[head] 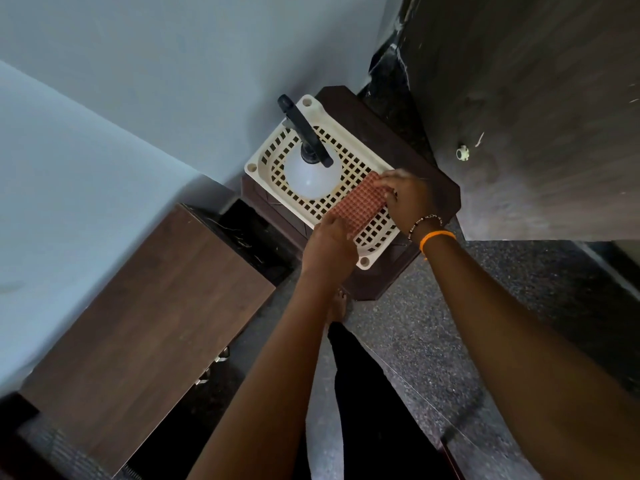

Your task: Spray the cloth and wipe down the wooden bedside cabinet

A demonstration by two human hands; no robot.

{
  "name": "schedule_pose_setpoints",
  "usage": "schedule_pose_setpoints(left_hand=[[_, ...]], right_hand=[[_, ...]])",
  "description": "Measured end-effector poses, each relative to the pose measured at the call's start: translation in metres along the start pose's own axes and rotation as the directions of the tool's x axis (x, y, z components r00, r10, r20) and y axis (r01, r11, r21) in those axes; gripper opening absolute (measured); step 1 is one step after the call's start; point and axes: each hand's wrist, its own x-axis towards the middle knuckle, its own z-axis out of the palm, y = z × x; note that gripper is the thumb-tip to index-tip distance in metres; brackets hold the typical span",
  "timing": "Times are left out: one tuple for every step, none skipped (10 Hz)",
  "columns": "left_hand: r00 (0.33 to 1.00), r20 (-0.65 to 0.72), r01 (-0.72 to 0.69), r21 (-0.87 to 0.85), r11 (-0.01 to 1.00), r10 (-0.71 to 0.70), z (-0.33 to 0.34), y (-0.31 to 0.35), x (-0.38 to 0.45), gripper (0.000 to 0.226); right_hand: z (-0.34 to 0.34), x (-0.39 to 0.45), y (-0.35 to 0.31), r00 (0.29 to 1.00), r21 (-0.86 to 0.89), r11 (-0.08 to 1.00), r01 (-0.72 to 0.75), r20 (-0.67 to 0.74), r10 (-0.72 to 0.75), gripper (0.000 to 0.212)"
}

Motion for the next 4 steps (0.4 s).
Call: schedule_pose_setpoints(left_hand=[[0.999, -0.031, 0.033, -0.104, 0.994, -0.036, -0.017, -0.017, -0.019, 0.042], [0.997, -0.054, 0.047, -0.191, 0.98, -0.058, -0.036, -0.042, -0.051, 0.036], [0.988, -0.132, 0.051, -0.229, 0.972, -0.083, -0.066, -0.081, -0.097, 0.035], [0.954, -0.284, 0.016, -0.267, 0.963, -0.094, -0.099, -0.125, -0.147, 0.033]], right_hand=[[-0.005, -0.02, -0.025, 0.998, 0.047, 0.999, -0.024, -0.052, 0.027, 0.028], [-0.003, -0.047, -0.06, 0.999, 0.16, 0.986, -0.048, 0.025, 0.045, 0.026], [0.011, -0.078, -0.109, 0.998, 0.247, 0.969, 0.01, 0.061, -0.026, 0.024], [0.029, -0.115, -0.176, 0.989, 0.341, 0.934, 0.109, 0.059, -0.137, 0.023]])
